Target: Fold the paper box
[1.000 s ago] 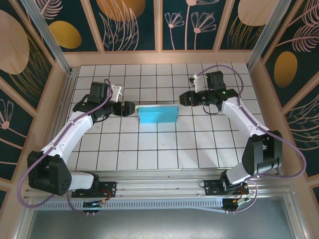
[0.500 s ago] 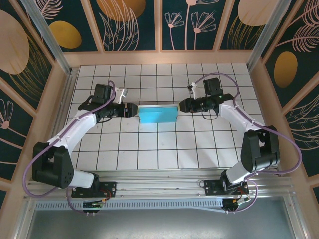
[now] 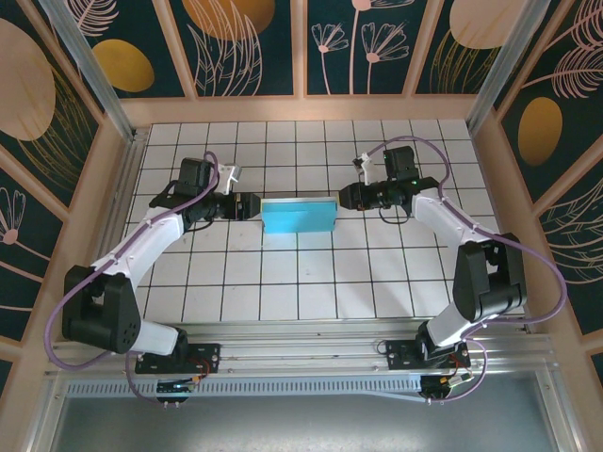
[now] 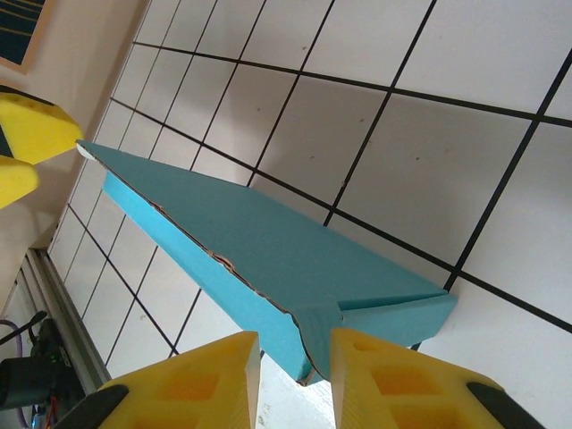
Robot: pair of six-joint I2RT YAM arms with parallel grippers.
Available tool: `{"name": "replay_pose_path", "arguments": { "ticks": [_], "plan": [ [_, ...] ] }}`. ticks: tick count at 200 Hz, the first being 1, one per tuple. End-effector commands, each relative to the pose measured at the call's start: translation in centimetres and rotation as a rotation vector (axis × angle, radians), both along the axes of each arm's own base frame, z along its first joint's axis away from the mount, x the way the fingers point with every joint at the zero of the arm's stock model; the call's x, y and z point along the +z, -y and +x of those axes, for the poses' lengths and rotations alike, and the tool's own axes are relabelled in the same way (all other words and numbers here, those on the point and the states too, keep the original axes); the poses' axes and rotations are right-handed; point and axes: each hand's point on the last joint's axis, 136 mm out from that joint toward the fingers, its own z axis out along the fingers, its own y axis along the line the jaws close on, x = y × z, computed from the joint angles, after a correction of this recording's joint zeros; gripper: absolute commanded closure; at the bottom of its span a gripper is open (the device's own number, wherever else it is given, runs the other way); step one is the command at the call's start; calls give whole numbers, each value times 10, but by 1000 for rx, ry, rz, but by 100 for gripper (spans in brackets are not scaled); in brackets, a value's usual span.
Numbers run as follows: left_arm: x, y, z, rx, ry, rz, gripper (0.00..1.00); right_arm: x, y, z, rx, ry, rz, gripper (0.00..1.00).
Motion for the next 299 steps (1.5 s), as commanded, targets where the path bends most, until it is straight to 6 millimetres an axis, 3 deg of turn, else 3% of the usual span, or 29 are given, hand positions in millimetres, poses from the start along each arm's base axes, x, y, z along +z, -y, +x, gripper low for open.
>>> {"name": "replay_pose_path", "arguments": {
  "ticks": [1, 28, 72, 120, 164, 221, 249, 289, 299],
  "plan": [
    [-3, 4, 2, -6, -12, -25, 26, -6, -7, -4, 20, -17, 20, 73],
    [-5, 9, 0, -22, -28, -59, 27, -9, -9, -3, 4, -41, 24, 78],
    [-4, 15, 0, -41, -22, -91, 42, -14, -12, -3, -10, -59, 19, 79],
    [-10, 11, 9, -23, -29, -56, 48, -16, -11, 0, -49, -94, 19, 82],
    [-15, 7, 14, -20, -21, -11, 50, -15, -12, 2, -50, -87, 17, 82],
    [1, 15, 25, -72, 42, -24, 49, -14, -13, 2, -42, -90, 14, 82],
    [-2, 17, 24, -77, 22, -40, 58, -16, -13, 1, -42, -95, 12, 82],
    [-6, 17, 22, -63, 3, -50, 59, -16, -15, 2, -40, -98, 14, 82],
    [-7, 17, 21, -60, -4, -53, 65, -17, -15, 2, -43, -101, 11, 82]
  ]
}}
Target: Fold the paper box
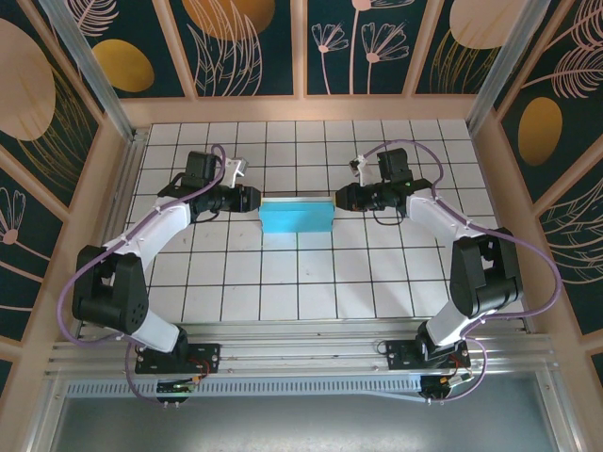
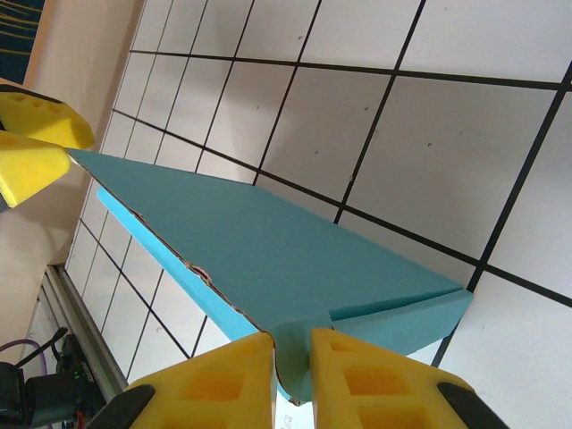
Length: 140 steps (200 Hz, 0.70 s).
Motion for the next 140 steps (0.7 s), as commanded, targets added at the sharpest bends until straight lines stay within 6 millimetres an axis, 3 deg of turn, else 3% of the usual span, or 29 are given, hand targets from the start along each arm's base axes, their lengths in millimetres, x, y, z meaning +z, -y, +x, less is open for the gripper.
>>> {"name": "replay_pose_path", "arguments": {
  "ticks": [1, 12, 21, 97, 140],
  "plan": [
    [-1, 3, -1, -9, -12, -23, 66, -4, -3, 2, -5, -21, -13, 82],
    [0, 4, -2, -7, -19, -37, 74, -4, -4, 1, -7, -22, -14, 82],
    [2, 5, -3, -5, -22, -49, 76, -4, -4, 1, -12, -24, -14, 82],
    [5, 6, -4, 62, -90, -103, 72, 0, -5, 3, -69, -55, 24, 82],
    [-3, -12, -5, 129, -93, 3, 68, 1, -5, 3, -72, -44, 20, 82]
  ]
}}
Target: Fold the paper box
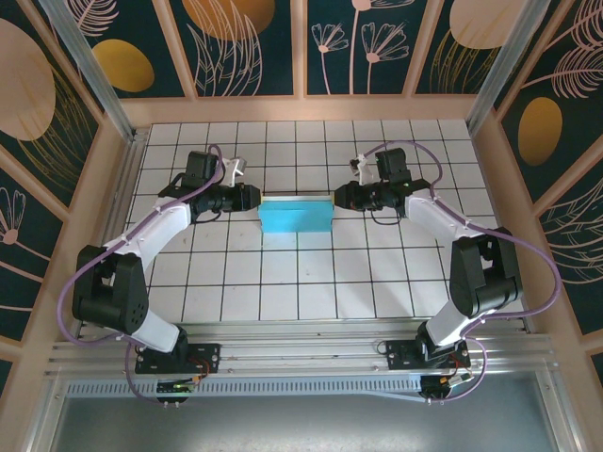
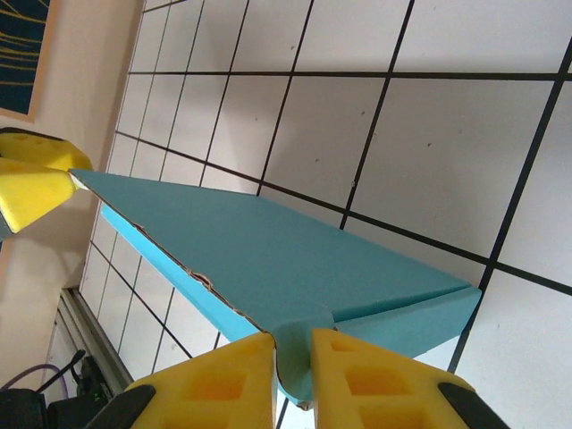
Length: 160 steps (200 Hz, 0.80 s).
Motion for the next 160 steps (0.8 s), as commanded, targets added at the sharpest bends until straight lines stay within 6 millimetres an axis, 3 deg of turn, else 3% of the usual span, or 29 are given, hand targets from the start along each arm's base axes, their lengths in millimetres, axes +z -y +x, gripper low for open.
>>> {"name": "replay_pose_path", "arguments": {
  "ticks": [1, 48, 119, 160],
  "plan": [
    [-2, -13, -5, 45, -17, 61, 68, -1, -2, -1, -8, 3, -2, 82],
    [1, -7, -6, 23, -17, 24, 77, -5, -2, 0, -9, -4, -10, 82],
    [16, 12, -7, 3, -40, -129, 77, 2, -11, 2, -37, -49, 59, 82],
    [2, 9, -12, 13, -75, -114, 77, -5, -10, 2, -66, -93, 61, 82]
  ]
}}
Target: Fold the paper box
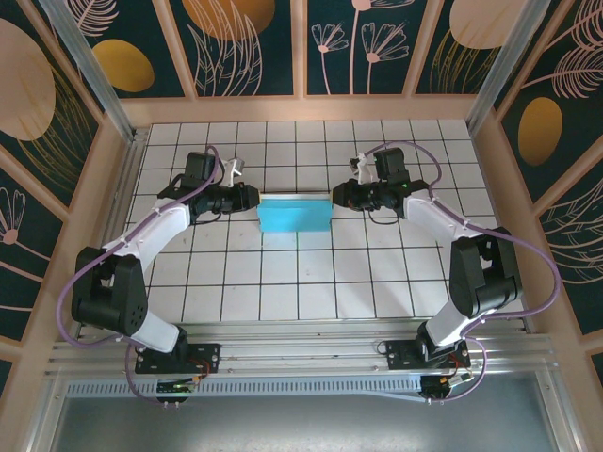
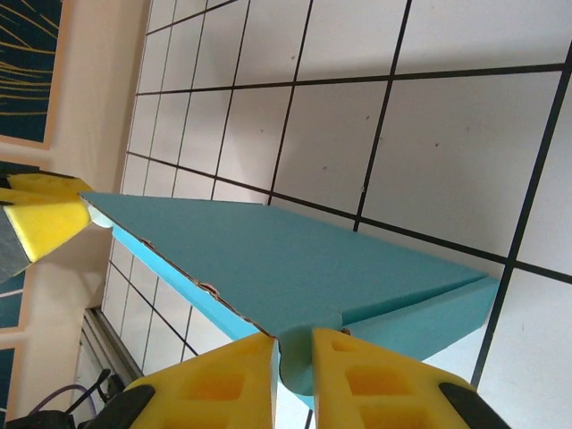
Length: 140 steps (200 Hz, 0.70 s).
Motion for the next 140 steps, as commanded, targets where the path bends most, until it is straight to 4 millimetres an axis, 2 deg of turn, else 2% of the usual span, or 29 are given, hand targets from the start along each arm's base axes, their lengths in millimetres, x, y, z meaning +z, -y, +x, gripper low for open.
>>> {"name": "replay_pose_path", "arguments": {
  "ticks": [1, 29, 71, 109, 140],
  "plan": [
    [2, 4, -5, -8, -10, -37, 77, -7, -5, -1, -12, -37, 21, 82],
    [-5, 1, -7, -1, -21, -19, 78, -9, -6, -2, -26, -62, 27, 82],
    [-3, 1, -5, -3, -16, -18, 78, -15, -6, -4, -29, -72, 15, 82],
    [-1, -3, -6, 3, -3, 16, 78, -37, 12, -3, -62, -65, -134, 83],
    [-2, -13, -4, 25, 17, 83, 77, -44, 15, -6, -45, -44, -205, 82]
  ]
}}
